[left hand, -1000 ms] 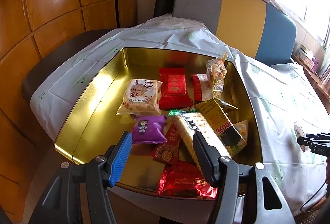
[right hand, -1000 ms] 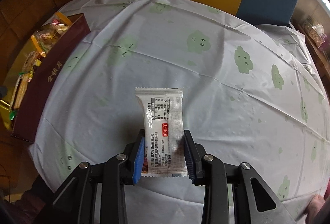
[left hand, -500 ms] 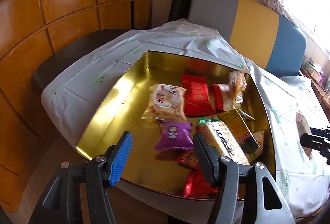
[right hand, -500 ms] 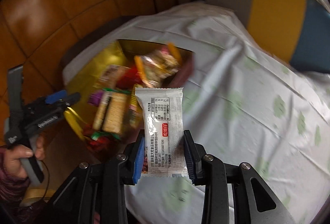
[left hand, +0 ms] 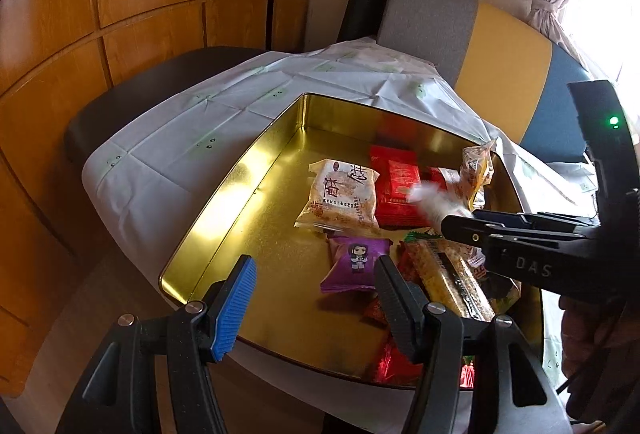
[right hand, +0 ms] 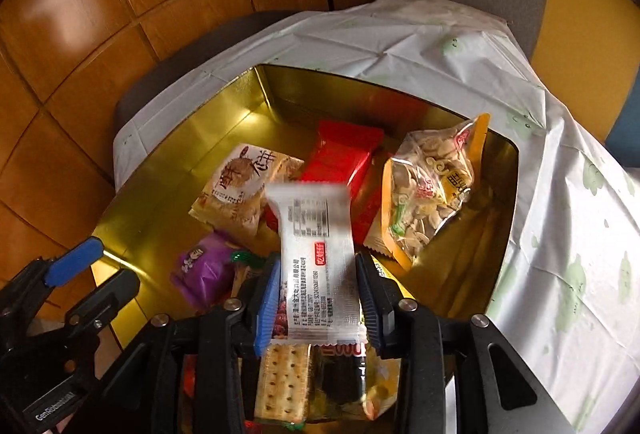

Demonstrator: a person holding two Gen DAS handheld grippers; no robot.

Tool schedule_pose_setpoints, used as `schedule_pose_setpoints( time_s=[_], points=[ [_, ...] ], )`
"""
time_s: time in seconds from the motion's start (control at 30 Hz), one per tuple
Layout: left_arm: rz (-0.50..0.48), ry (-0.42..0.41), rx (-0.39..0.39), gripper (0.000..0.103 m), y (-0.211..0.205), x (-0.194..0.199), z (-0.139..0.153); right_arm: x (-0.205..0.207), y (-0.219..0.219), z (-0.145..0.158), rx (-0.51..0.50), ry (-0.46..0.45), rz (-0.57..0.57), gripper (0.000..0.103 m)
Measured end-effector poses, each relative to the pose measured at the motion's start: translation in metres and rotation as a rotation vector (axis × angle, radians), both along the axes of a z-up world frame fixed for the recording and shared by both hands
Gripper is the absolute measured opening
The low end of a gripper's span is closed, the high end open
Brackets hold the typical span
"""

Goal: Organize snacks
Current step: 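Carry the white bar over the gold tray with the right tool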

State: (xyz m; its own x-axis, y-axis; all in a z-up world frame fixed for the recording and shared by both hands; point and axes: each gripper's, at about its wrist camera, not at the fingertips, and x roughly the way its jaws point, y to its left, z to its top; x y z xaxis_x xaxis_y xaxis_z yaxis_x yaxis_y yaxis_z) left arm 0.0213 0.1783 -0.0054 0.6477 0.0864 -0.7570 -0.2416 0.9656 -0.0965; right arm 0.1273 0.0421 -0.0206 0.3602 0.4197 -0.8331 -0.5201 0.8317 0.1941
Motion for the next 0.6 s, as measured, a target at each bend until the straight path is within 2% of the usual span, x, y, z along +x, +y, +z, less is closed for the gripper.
schedule_pose_setpoints(
  time_s=[0.03,0.07,0.17,0.2,0.27,0.43,0.6],
  points=[
    [-0.002,0.004,0.000,0.062,0.000,0.001,-0.001,0.000,-0.003,0.001,0.021,0.009,0.002,0.054],
    [-0.004,0.006,-0.003,0.062,0.000,0.001,-0.002,-0.003,-0.006,0.004,0.036,0.007,-0.002,0.057],
    [-0.007,0.006,-0.001,0.062,-0.002,0.002,-0.003,-0.012,-0.011,0.008,0.024,-0.027,0.010,0.057],
    [-0.007,0.006,-0.002,0.062,-0.002,0.002,-0.003,-0.016,-0.010,0.008,0.013,-0.033,0.018,0.055],
    [-0.006,0.005,0.000,0.062,-0.003,0.002,-0.004,-0.021,-0.009,0.006,-0.025,-0.046,0.027,0.033],
    [-0.012,0.002,0.008,0.062,-0.007,0.000,-0.003,-0.015,-0.008,-0.006,-0.012,-0.021,-0.004,0.028],
    [-0.023,-0.001,0.025,0.062,-0.013,0.000,-0.001,-0.018,-0.002,-0.009,-0.007,-0.023,0.010,0.027]
  ],
)
